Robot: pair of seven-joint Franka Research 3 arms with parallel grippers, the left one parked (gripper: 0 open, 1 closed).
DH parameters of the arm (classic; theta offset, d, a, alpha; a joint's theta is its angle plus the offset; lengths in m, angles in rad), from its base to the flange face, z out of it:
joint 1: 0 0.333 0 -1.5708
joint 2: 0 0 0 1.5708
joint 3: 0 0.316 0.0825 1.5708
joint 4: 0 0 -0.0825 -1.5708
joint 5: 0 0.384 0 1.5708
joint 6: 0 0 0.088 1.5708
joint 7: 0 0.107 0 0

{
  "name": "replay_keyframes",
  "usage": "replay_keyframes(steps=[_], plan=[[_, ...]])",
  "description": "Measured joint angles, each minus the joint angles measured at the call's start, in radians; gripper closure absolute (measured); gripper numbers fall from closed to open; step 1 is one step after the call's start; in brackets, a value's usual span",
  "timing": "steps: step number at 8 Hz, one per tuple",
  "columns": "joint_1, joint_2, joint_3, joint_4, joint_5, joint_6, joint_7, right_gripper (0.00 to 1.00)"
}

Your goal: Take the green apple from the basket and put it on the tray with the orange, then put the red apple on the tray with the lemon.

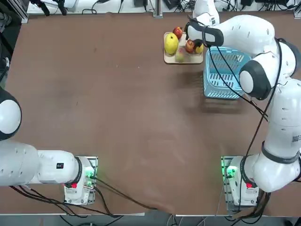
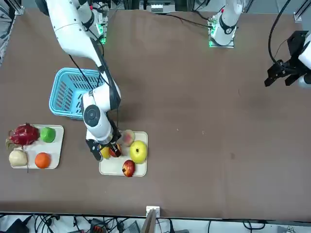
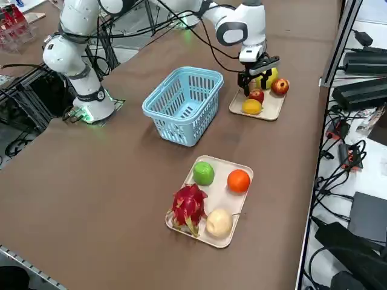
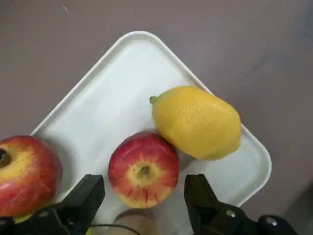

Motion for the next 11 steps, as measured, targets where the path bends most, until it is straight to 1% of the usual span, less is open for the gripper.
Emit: replay_keyframes(steps=[2, 5, 8, 11], plan=[[0.0, -0.004, 0.0, 0.011, -0.002, -0.004, 0.0, 0.0], [0.0, -0.036, -0.001, 0.027, -0.018, -0.066, -0.037, 0.0], [-0.012, -0.138, -0.012, 0.039, -0.021, -0.206, -0.197, 0.0], [-0.074, -0.239, -0.017, 0.041, -0.024, -0.352, -0.438, 0.0]])
